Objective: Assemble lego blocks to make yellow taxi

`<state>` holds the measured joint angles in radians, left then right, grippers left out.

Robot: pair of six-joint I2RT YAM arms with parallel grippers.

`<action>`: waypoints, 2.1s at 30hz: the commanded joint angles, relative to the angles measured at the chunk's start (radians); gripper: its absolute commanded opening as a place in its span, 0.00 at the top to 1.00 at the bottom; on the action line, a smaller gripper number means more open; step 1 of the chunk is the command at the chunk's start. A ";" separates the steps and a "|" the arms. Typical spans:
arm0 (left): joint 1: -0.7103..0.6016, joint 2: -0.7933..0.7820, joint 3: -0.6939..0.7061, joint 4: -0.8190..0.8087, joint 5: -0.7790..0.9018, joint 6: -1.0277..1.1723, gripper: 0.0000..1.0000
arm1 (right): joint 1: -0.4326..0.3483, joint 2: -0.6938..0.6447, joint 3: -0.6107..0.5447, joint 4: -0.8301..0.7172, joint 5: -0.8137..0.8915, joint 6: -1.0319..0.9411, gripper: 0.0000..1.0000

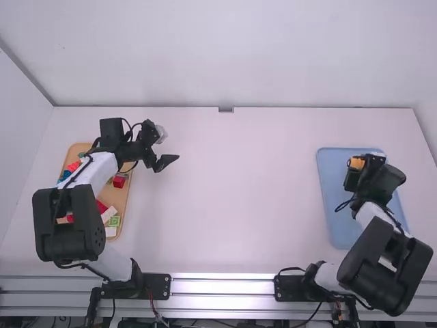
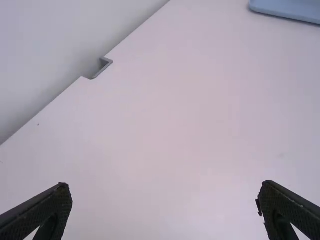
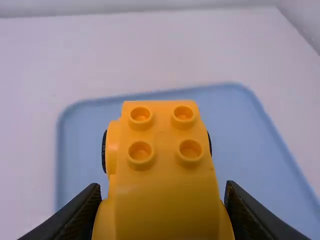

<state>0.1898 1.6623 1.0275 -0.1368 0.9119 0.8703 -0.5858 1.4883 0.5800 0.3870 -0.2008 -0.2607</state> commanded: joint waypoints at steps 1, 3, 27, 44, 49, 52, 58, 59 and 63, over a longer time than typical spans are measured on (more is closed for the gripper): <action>-0.005 -0.016 -0.008 -0.002 0.011 -0.011 0.01 | -0.035 0.058 -0.006 0.012 0.040 0.083 0.55; -0.006 -0.016 -0.008 -0.002 0.011 -0.011 0.01 | -0.068 0.108 -0.006 0.035 0.041 0.122 0.54; -0.006 -0.151 -0.007 0.158 -0.355 -0.590 0.01 | 0.187 -0.322 -0.003 -0.217 0.149 0.160 0.02; -0.125 -0.404 -0.128 0.137 -0.476 -0.713 0.13 | 0.433 -0.634 -0.131 -0.387 0.201 0.261 0.14; -0.190 -0.486 -0.210 0.137 -0.558 -0.796 0.21 | 0.525 -0.726 -0.223 -0.387 0.201 0.261 0.23; -0.190 -0.541 -0.265 0.137 -0.613 -0.850 0.27 | 0.586 -0.788 -0.285 -0.387 0.201 0.261 0.29; -0.190 -0.677 -0.401 0.137 -0.749 -0.870 0.40 | 0.586 -0.936 -0.433 -0.387 0.201 0.261 0.44; -0.190 -0.689 -0.413 0.137 -0.762 -0.870 0.42 | 0.586 -0.949 -0.446 -0.387 0.201 0.261 0.46; -0.190 -0.783 -0.507 0.137 -0.856 -0.870 0.51 | 0.586 -1.045 -0.542 -0.387 0.201 0.261 0.55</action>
<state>-0.0029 0.9173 0.5457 -0.0021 0.1398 0.0120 0.0006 0.4679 0.0662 -0.0029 -0.0074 -0.0040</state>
